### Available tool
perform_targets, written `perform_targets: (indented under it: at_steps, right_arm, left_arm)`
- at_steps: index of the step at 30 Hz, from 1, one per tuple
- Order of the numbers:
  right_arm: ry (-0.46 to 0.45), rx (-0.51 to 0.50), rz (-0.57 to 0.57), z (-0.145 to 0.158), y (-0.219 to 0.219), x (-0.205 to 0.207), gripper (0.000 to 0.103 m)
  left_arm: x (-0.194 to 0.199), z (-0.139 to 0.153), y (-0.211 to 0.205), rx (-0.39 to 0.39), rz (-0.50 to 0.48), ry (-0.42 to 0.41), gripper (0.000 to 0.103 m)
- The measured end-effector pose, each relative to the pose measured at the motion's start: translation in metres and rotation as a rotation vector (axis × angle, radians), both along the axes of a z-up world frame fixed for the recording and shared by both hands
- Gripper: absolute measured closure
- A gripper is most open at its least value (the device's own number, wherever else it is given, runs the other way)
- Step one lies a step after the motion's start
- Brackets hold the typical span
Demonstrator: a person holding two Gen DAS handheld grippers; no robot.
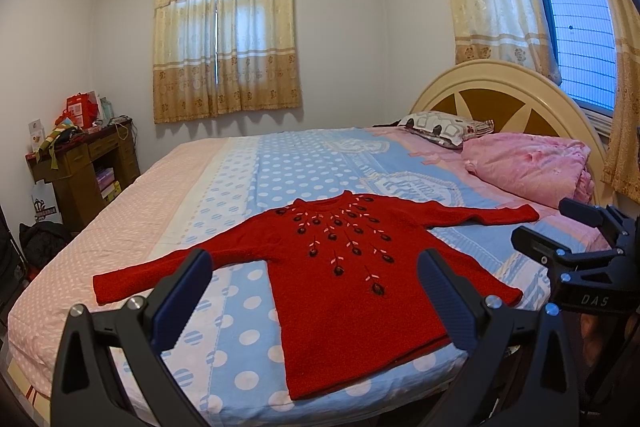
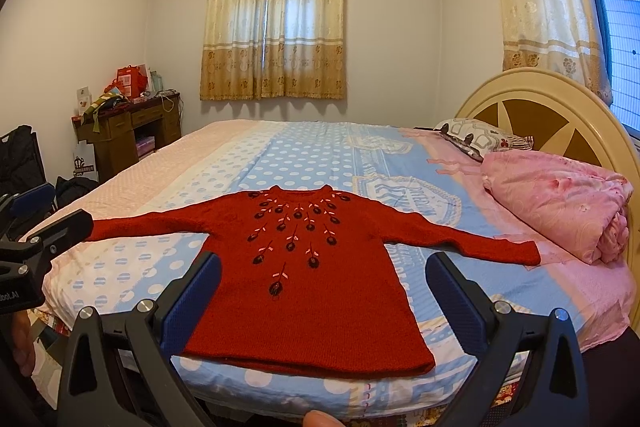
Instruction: Fold small clothes
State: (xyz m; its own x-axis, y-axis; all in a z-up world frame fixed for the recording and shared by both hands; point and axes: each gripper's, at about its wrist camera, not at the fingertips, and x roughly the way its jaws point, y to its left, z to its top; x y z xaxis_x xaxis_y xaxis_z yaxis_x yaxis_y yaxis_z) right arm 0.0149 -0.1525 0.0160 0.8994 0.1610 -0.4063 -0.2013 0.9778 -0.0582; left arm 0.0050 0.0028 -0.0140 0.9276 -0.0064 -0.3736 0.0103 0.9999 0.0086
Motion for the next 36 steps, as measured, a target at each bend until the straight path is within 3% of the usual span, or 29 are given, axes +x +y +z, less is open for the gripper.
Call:
perform_targets:
  at_steps: [36]
  right_arm:
    - [0.019, -0.008, 0.009, -0.0087, 0.0053, 0.0012, 0.001]
  left_arm:
    - [0.0008, -0.0059, 0.0062, -0.001, 0.005, 0.01, 0.0]
